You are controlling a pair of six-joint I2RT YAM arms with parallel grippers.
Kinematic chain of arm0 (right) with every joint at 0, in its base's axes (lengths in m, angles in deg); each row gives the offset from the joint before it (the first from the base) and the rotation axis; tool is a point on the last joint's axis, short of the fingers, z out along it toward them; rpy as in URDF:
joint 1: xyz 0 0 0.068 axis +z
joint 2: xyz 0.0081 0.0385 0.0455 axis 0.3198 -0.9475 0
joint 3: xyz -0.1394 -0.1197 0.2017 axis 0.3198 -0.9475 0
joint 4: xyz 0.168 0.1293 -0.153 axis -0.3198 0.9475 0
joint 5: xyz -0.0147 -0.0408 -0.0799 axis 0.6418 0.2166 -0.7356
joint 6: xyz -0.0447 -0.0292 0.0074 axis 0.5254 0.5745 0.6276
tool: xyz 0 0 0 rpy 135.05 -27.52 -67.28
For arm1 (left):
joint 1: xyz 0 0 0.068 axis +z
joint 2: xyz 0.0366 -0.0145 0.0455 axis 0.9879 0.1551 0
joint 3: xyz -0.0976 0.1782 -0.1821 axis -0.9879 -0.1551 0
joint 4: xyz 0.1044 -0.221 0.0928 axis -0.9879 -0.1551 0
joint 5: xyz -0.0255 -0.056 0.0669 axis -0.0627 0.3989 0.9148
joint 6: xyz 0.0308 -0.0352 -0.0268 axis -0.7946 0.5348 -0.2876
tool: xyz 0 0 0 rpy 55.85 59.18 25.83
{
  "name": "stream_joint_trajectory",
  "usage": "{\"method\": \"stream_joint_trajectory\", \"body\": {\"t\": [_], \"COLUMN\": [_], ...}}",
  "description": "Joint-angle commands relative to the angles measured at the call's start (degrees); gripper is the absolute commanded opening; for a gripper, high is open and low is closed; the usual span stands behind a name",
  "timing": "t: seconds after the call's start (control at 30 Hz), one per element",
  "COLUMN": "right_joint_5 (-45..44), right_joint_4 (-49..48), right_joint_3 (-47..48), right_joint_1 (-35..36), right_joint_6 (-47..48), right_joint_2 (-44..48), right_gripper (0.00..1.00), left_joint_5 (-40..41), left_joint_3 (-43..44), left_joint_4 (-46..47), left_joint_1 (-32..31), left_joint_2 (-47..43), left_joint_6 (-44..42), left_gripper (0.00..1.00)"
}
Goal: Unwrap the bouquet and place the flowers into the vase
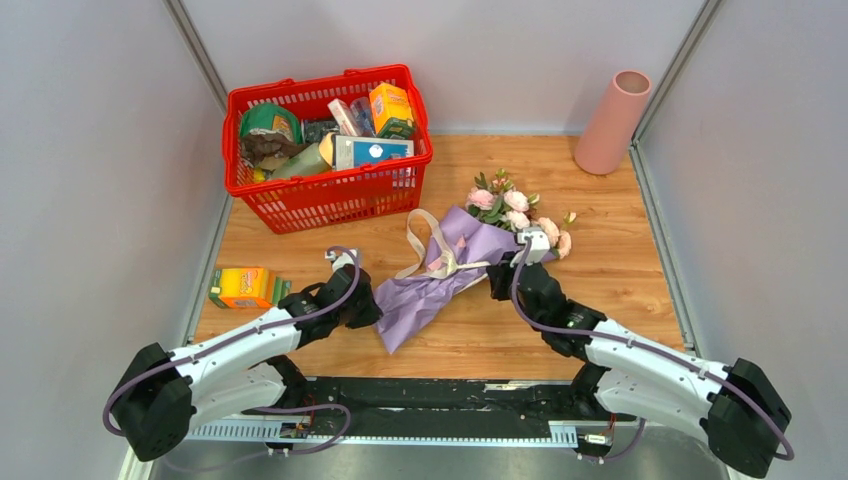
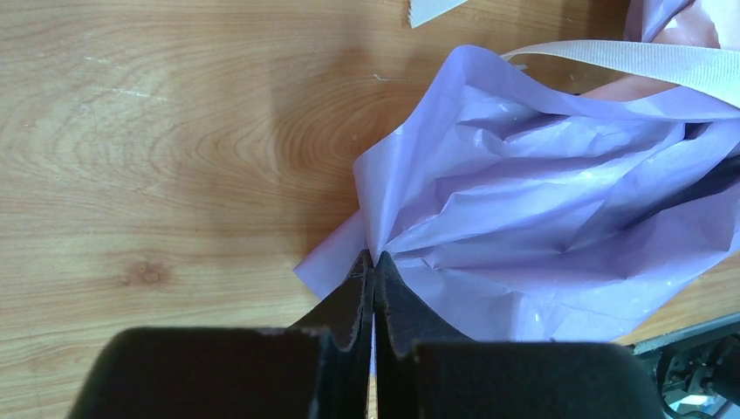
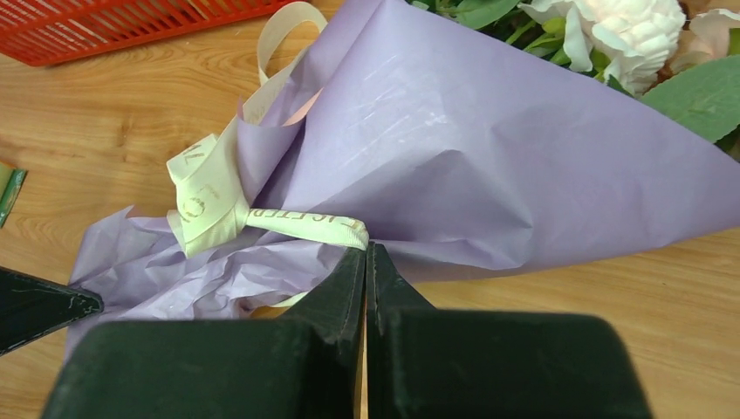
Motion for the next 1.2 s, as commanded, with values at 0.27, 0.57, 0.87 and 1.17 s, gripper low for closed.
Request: {"method": "stream_joint_trajectory", "body": {"t": [0.27,0.57,0.87,1.17], "right_joint_5": [19.0,28.3,30.2,28.9], "right_joint_4": [-1.1,2.2,-0.7,-1.0], "right_joint_3": [2.6,2.8,0.5,-1.0], "right_joint_1": [-2.5,-2.5,-2.5,-2.5], "right_joint_6": [3.2,4.2,5.1,4.9], "right_joint_2": [0.4,4.4,6.3,6.3], "right_gripper": [0.0,0.0,0.0,0.0], "left_joint_5": [-4.7,-7.1,-13.5,-18.1], "left_joint_3": [2.0,20.2,31.6,30.9], "left_joint_4": [-2.2,-5.9,0.5,6.6], "left_joint_1": [-0.5,-0.5,-0.4,-0.6], "left_joint_2": [-5.9,-2.5,15.6,27.7], "left_joint_6": [-3.5,-15.0,-19.5,-17.1], "left_gripper": [0.4,0.66,0.66,0.55]}}
